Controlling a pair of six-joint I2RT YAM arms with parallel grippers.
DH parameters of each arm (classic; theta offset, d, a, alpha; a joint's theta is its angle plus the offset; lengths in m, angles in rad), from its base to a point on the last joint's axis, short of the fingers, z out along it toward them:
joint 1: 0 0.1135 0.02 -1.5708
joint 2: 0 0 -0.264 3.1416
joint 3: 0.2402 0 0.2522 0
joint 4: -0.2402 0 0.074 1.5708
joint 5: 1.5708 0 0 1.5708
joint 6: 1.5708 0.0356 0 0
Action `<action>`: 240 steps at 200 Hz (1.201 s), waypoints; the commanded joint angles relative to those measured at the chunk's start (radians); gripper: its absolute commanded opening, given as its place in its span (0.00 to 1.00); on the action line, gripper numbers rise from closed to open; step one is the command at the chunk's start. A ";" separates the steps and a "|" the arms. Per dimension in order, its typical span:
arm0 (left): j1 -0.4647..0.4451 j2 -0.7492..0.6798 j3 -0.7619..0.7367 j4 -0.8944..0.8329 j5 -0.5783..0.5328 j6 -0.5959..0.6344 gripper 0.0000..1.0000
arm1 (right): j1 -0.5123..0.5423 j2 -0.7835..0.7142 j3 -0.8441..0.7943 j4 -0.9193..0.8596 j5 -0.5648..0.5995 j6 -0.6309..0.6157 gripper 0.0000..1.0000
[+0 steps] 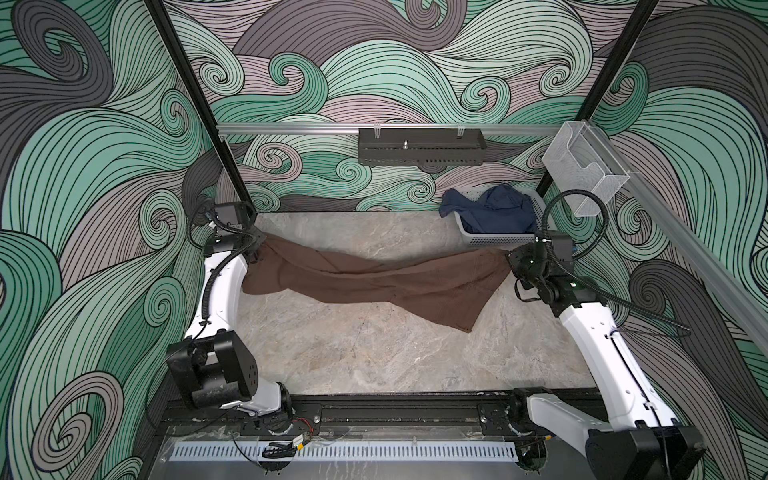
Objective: Fold and stack the trousers
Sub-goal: 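Stretch the trousers lengthwise between both grippers and lay them flat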
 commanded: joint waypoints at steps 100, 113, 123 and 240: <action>0.096 0.029 0.009 -0.254 0.147 -0.119 0.73 | -0.003 0.009 -0.027 0.069 0.114 0.027 0.00; 0.113 0.004 -0.027 -0.261 0.196 -0.176 0.74 | -0.003 0.012 -0.035 0.071 0.146 0.025 0.00; 0.125 -0.012 -0.053 -0.271 0.233 -0.216 0.73 | -0.005 0.017 -0.042 0.082 0.174 0.016 0.00; 0.208 0.074 -0.113 -0.430 0.510 -0.823 0.70 | -0.018 0.109 -0.121 0.245 0.153 0.132 0.00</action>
